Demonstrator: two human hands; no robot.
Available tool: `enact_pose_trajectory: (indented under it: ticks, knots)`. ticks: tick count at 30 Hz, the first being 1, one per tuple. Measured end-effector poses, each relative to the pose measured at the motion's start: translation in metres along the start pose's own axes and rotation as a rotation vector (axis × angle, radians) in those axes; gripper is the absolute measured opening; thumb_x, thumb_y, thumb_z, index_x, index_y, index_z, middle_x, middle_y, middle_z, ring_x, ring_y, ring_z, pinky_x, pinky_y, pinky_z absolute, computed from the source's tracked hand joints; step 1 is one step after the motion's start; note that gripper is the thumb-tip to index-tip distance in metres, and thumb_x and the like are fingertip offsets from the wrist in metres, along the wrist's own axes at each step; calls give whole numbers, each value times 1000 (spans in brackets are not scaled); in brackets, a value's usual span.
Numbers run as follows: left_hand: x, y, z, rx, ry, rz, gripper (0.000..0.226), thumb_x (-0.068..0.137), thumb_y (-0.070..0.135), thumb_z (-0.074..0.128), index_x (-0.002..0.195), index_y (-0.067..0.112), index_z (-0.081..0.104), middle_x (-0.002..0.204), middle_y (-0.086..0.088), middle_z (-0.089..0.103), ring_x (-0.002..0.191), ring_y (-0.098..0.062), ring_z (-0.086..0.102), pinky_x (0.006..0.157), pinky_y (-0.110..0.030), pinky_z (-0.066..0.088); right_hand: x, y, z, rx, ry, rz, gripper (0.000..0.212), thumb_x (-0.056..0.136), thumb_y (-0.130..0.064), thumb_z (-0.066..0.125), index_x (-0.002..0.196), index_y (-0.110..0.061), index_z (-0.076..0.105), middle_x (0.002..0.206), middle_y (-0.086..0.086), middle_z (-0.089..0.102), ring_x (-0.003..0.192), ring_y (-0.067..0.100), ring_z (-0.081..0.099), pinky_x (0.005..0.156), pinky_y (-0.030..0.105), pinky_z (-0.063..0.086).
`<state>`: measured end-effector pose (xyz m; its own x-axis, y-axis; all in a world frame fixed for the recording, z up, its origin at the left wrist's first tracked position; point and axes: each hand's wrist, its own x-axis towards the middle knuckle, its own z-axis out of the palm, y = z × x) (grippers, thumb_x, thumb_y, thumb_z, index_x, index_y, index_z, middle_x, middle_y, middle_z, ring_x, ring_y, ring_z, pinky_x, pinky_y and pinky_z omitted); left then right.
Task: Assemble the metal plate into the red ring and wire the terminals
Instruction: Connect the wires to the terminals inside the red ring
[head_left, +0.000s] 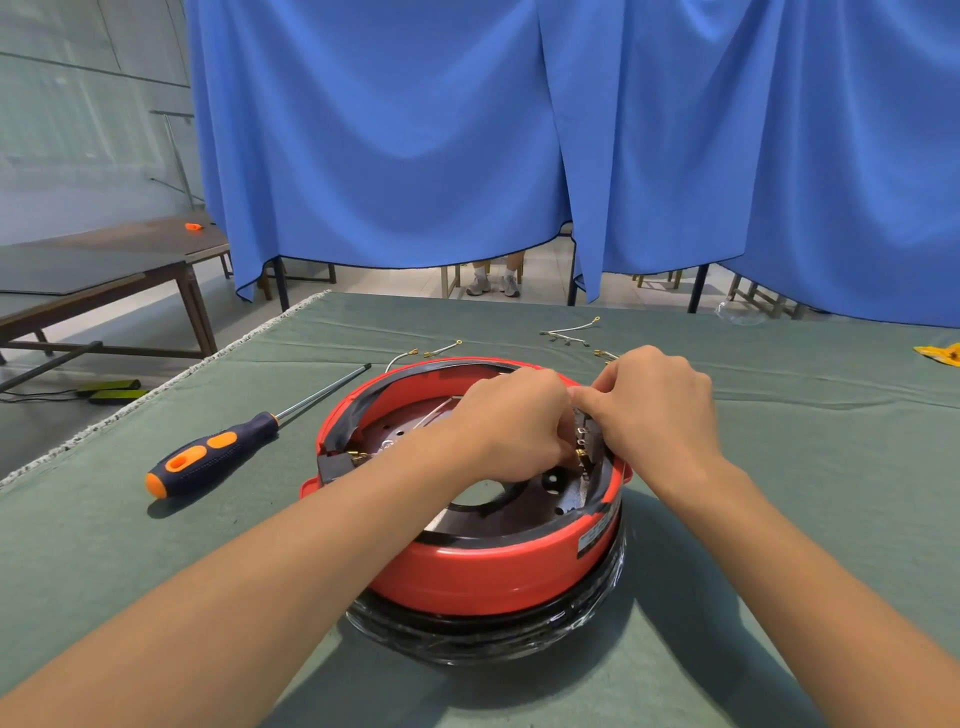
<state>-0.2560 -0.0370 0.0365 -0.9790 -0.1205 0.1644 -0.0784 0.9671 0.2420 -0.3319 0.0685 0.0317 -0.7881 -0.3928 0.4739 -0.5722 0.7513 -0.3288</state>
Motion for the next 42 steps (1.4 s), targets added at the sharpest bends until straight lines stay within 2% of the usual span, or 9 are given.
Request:
enact_pose_trajectory:
  ticks: [10, 15, 21, 25, 28, 32, 35, 39, 42]
  knots:
    - [-1, 2, 0, -12, 3, 12, 10, 81, 24, 66, 78, 19, 75, 65, 0, 63, 73, -25, 60, 60, -32, 46, -1, 0, -1, 5, 1, 11, 34, 83, -46, 65, 73, -14, 74, 63, 5, 62, 65, 26, 48, 60, 27, 31]
    - [0, 4, 2, -53, 17, 14, 18, 79, 16, 65, 62, 11, 64, 53, 1, 49, 63, -28, 51, 56, -31, 41, -1, 1, 0, 3, 6, 20, 32, 83, -44, 65, 74, -15, 74, 66, 7, 63, 67, 28, 47, 61, 28, 32]
    - [2, -5, -1, -200, -37, 16, 9, 79, 21, 70, 71, 18, 74, 49, 5, 57, 43, -4, 47, 53, -29, 47, -3, 2, -2, 55, 9, 7, 34, 81, -44, 66, 67, -14, 74, 64, 6, 67, 63, 26, 51, 58, 28, 32]
    - [0, -18, -8, -347, 93, -12, 27, 82, 20, 63, 55, 19, 66, 45, 6, 58, 36, -2, 46, 47, -22, 42, -3, 6, -1, 127, -2, 17, 35, 79, -46, 68, 63, -16, 73, 59, 2, 66, 61, 21, 54, 51, 27, 32]
    - [0, -29, -11, -220, 140, -113, 29, 83, 21, 60, 54, 22, 62, 45, 10, 56, 43, -5, 49, 53, -28, 45, -2, 9, 3, 185, -16, 49, 34, 78, -48, 69, 59, -20, 69, 56, -5, 62, 57, 12, 51, 47, 21, 30]
    - [5, -36, -11, -143, 331, -271, 23, 84, 22, 55, 71, 9, 70, 66, -6, 66, 65, -22, 60, 55, -28, 43, 1, 15, 13, 344, -93, 141, 30, 77, -49, 68, 63, -22, 63, 65, -8, 65, 73, 15, 62, 61, 30, 45]
    - [3, -37, -12, -104, 438, -321, 14, 83, 22, 55, 80, 19, 68, 77, 7, 63, 75, -17, 58, 61, -28, 40, 2, 21, 21, 486, -144, 202, 31, 76, -50, 67, 66, -21, 65, 69, -5, 68, 75, 17, 65, 72, 39, 54]
    - [0, -29, -9, -81, 373, -173, 18, 82, 19, 54, 94, 28, 64, 84, 12, 57, 82, -12, 52, 63, -28, 35, 2, 25, 29, 587, -136, 242, 34, 75, -49, 69, 62, -19, 60, 63, -6, 65, 68, 16, 62, 68, 36, 50]
    - [1, -24, -5, -52, 317, 17, 29, 84, 21, 51, 111, 27, 63, 107, 11, 59, 103, -10, 46, 81, -31, 42, 3, 26, 32, 627, -117, 251, 38, 80, -49, 64, 58, -18, 56, 57, -8, 60, 64, 16, 58, 63, 34, 44]
